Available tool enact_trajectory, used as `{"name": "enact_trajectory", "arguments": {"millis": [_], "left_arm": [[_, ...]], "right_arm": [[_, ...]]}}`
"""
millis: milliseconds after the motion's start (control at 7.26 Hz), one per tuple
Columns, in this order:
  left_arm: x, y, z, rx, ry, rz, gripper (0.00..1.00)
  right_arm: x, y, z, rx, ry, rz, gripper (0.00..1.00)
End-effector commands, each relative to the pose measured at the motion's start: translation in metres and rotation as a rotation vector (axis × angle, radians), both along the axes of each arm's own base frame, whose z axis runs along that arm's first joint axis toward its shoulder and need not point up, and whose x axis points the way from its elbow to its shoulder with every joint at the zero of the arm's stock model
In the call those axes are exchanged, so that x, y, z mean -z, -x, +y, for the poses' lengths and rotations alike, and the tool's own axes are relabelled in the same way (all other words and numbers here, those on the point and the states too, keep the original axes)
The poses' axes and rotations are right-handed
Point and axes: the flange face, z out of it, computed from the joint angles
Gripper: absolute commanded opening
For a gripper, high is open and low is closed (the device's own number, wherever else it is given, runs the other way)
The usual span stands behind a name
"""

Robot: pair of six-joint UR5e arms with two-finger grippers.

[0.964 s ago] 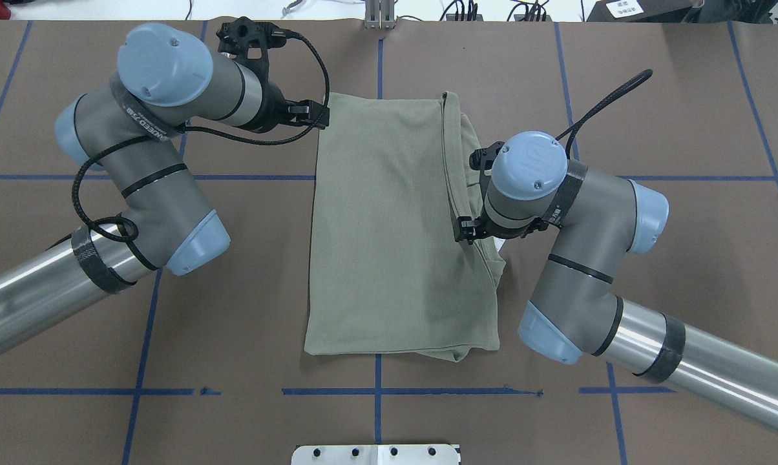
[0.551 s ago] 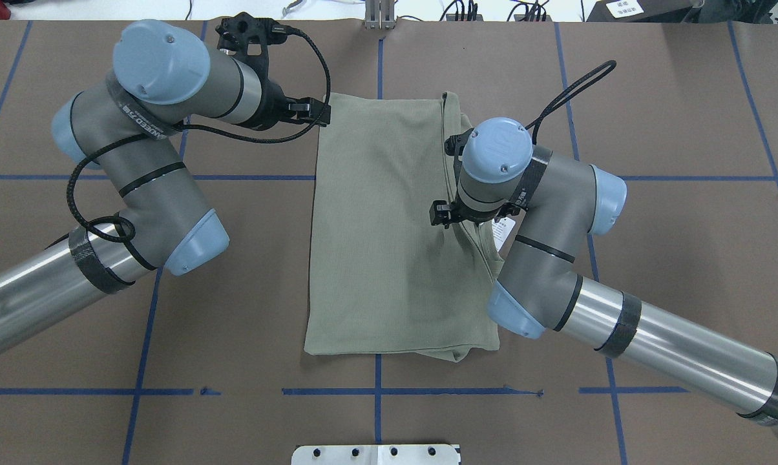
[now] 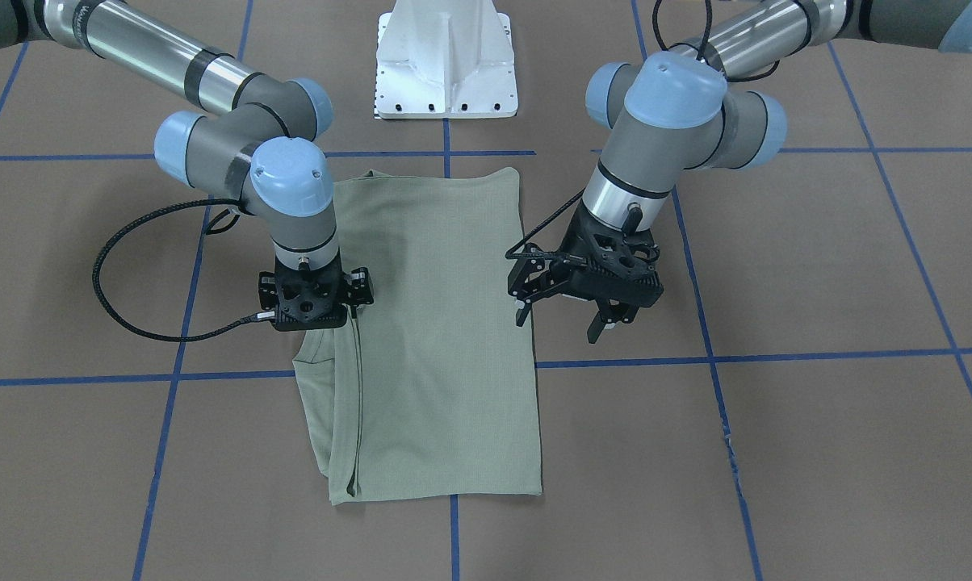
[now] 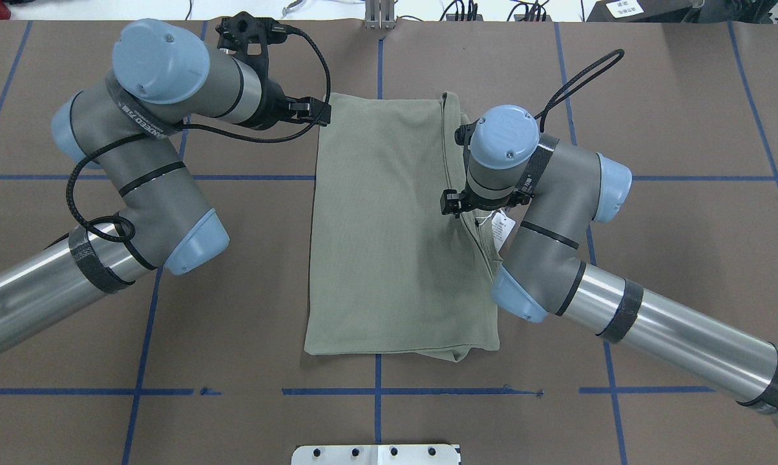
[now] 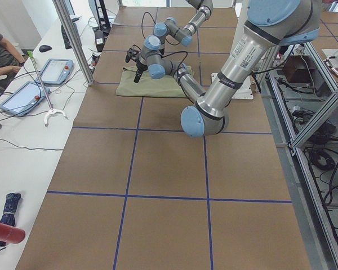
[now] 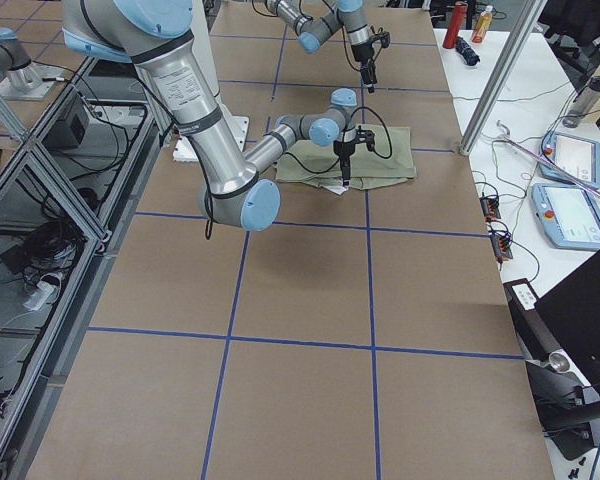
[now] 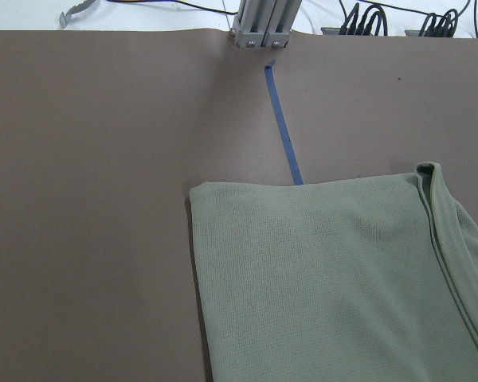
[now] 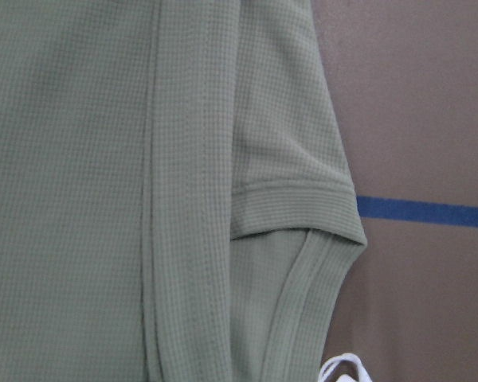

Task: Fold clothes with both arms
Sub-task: 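Slide the right gripper along the shirt's side edge farther from the robot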

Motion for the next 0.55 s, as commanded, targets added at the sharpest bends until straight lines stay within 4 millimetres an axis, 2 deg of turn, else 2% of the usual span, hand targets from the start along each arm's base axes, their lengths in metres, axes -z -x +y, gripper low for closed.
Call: {"name": "enact_trajectory", "arguments": {"millis": [0,275,413], "left_arm": [[0.001,0.0,0.0,0.0,0.0,0.001,1.0],[0.001,0.0,0.0,0.0,0.0,0.001,1.0],[0.001,0.0,0.0,0.0,0.0,0.001,1.0]], "right_arm": [[-0.007,-0.004,-0.005,0.004,0.001,0.01,1.0],[-0.012,-0.01,-0.009,0.008,-0.001,0.015,1.0],[-0.028,-0.015,-0.008,0.028,-0.007,0.034,1.0]]}}
